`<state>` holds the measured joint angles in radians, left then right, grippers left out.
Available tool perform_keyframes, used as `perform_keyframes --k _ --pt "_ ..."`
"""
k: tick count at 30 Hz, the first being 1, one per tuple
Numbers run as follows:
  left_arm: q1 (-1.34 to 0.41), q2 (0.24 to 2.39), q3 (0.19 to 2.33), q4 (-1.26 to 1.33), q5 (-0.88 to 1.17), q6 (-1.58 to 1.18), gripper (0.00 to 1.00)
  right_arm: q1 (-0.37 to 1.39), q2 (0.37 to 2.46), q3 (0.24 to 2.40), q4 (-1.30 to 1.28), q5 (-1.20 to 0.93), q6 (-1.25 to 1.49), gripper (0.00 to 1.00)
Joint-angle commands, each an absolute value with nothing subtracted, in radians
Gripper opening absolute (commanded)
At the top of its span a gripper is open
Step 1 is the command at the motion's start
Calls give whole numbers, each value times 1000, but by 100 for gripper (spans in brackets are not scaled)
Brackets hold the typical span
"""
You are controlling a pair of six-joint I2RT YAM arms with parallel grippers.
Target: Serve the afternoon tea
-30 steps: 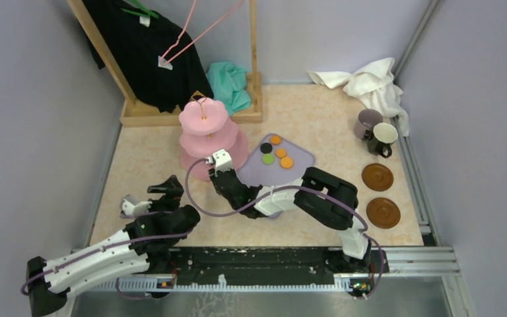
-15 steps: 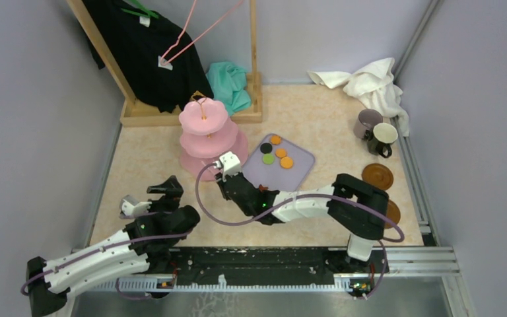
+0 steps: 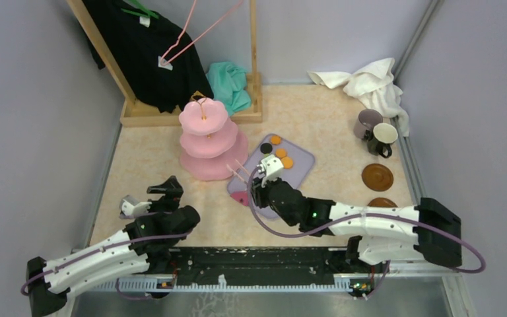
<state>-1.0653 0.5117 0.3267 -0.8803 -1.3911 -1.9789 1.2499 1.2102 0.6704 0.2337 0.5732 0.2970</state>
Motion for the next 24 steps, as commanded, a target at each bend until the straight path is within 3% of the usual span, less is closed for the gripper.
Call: perform_keyframes --k 1,11,24 --pt "-1071 521 357 -977 -1437 -2011 99 1264 1076 607 124 539 366 31" --pt "-1071 545 372 -971 -1439 -2002 99 1264 852 480 13 474 466 33" --pt "-1071 555 383 -977 -1446 -2000 99 1264 806 411 6 413 531 35"
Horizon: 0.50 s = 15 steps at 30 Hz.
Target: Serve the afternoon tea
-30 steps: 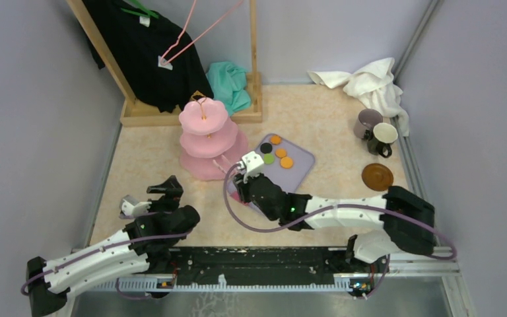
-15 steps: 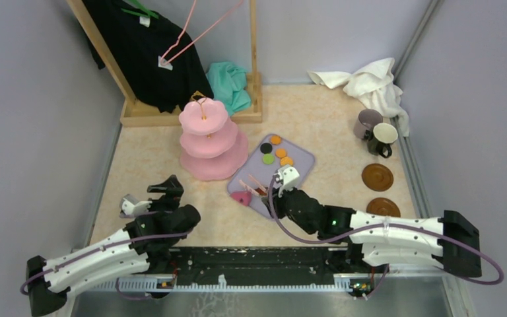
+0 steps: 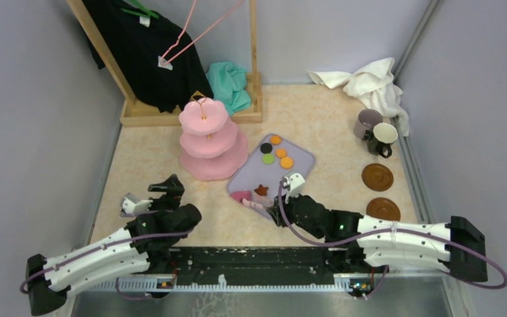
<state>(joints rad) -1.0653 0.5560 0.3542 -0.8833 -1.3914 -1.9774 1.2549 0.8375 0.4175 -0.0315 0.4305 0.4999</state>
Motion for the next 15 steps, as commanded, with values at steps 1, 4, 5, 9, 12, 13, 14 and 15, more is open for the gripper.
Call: perform_keyframes --k 1,4,5,9,12,13,14,15 --pt "-1071 554 382 -977 -1445 -2000 99 1264 802 409 5 414 534 35" --pt "-1070 554 381 -976 -1446 -2000 99 1264 798 400 3 411 539 35" --pt "-1071 555 380 -974 -1446 -2000 99 1264 800 398 4 410 540 36" --pt "-1071 560 379 -972 -1444 -2003 99 1265 812 390 23 410 539 36" --pt "-1071 559 379 -973 -1443 -2003 99 1264 827 385 43 407 538 36" --pt "-1071 558 377 -973 -1443 -2003 99 1264 833 385 45 405 539 36" --pt "-1071 558 377 -974 -1445 -2003 99 1264 839 384 48 398 540 36" --pt "-1070 557 375 -974 -1444 -2003 99 1265 844 382 49 390 543 36"
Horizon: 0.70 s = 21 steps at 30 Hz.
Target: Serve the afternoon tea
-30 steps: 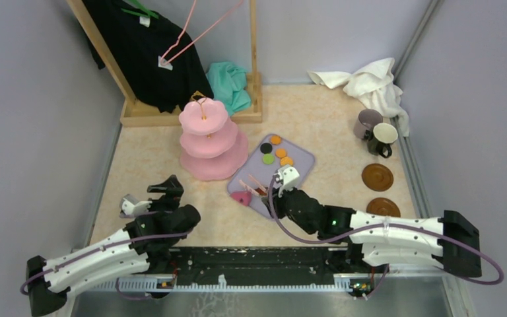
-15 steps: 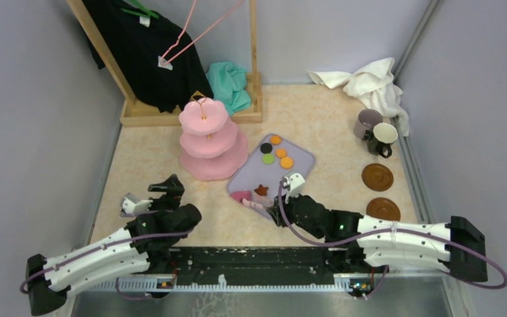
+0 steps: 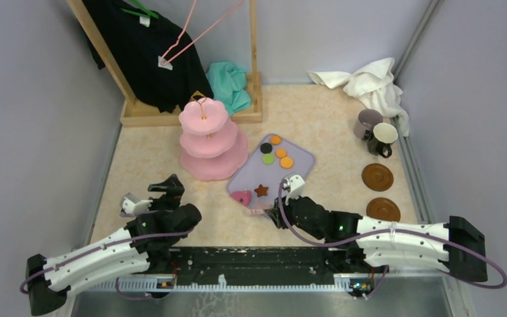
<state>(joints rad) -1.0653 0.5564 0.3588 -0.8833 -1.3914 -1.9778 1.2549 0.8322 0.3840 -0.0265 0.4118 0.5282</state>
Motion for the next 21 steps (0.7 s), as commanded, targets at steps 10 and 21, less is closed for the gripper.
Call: perform_keyframes --k 10,21 --pt "-1071 566 362 -958 -1437 -2003 99 1264 879 308 115 354 618 36" --pt "-1071 571 362 -952 -1422 -2003 99 1266 920 259 204 348 663 36"
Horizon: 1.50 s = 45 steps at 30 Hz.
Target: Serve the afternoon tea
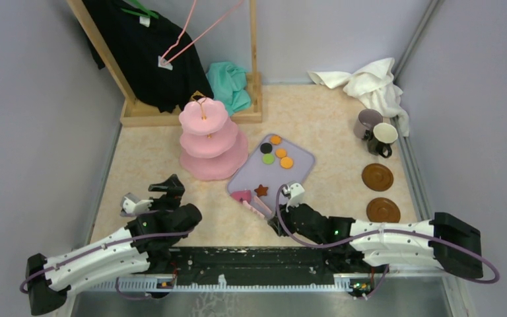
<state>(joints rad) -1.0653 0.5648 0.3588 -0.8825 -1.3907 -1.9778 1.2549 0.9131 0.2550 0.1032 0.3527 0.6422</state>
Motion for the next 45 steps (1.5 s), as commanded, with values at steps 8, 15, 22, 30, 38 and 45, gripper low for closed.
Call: perform_keyframes --k 8,15,22,30,38,45 --pt "-1070 578 363 -951 -1417 -2003 99 1265 975 274 260 339 648 37" --pt "-1071 574 356 -951 -1416 -2005 99 1264 1013 280 302 350 638 37" --pt "-1070 569 352 -951 -1415 -2006 99 1249 1047 290 345 342 622 37" --pt "-1071 558 345 -951 -1416 -2008 99 1242 1065 293 381 319 612 27" --pt "-1071 553 341 -952 -1415 -2010 99 1241 974 293 349 323 591 12" --pt "-1071 545 340 -954 -1419 -2011 99 1243 917 332 288 352 551 10"
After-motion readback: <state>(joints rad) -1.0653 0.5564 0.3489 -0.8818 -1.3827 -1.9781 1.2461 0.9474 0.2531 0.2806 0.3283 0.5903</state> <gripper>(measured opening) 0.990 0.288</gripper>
